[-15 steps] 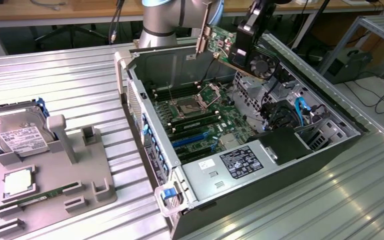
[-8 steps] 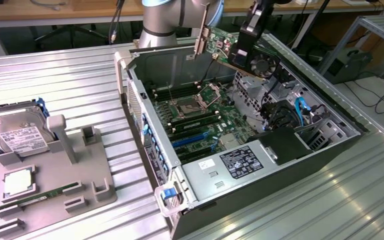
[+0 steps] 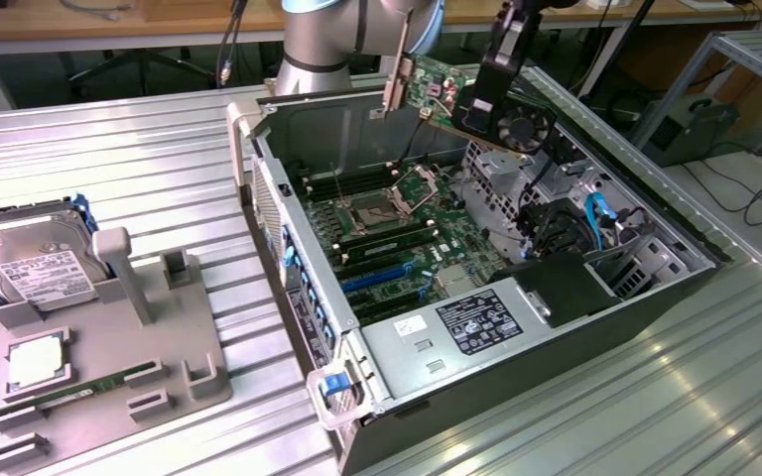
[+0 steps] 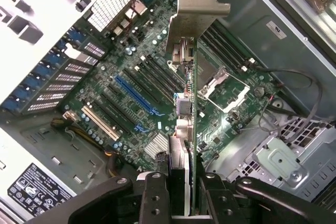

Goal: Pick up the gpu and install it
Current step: 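Insert the gpu into the slot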

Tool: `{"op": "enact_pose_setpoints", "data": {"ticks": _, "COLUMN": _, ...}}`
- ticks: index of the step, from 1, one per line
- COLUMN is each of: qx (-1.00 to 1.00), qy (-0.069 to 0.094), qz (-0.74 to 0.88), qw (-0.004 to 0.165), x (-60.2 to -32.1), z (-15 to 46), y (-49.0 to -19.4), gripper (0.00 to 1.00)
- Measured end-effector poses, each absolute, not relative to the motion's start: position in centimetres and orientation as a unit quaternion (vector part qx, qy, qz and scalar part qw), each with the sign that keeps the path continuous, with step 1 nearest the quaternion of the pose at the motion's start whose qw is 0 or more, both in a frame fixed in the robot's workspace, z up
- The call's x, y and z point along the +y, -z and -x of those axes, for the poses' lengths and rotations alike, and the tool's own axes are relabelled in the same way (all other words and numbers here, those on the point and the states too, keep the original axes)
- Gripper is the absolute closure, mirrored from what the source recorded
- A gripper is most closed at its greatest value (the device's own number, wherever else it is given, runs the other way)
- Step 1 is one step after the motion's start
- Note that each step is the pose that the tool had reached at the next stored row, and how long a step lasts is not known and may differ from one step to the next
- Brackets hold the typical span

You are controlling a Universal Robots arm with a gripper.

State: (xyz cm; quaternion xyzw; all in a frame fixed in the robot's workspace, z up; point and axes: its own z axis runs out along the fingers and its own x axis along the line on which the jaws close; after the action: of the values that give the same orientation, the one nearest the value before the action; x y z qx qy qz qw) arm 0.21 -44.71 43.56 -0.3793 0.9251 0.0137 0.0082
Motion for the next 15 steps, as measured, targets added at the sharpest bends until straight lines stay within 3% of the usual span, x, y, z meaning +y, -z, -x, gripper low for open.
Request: {"op": "enact_pose_setpoints", "data": {"ticks": 15, "qx": 0.897, "qy": -0.014, "qz": 0.442, "qw": 0.007, "x": -44.72, "z": -0.21, "y": -43.56, "gripper": 0.73}}
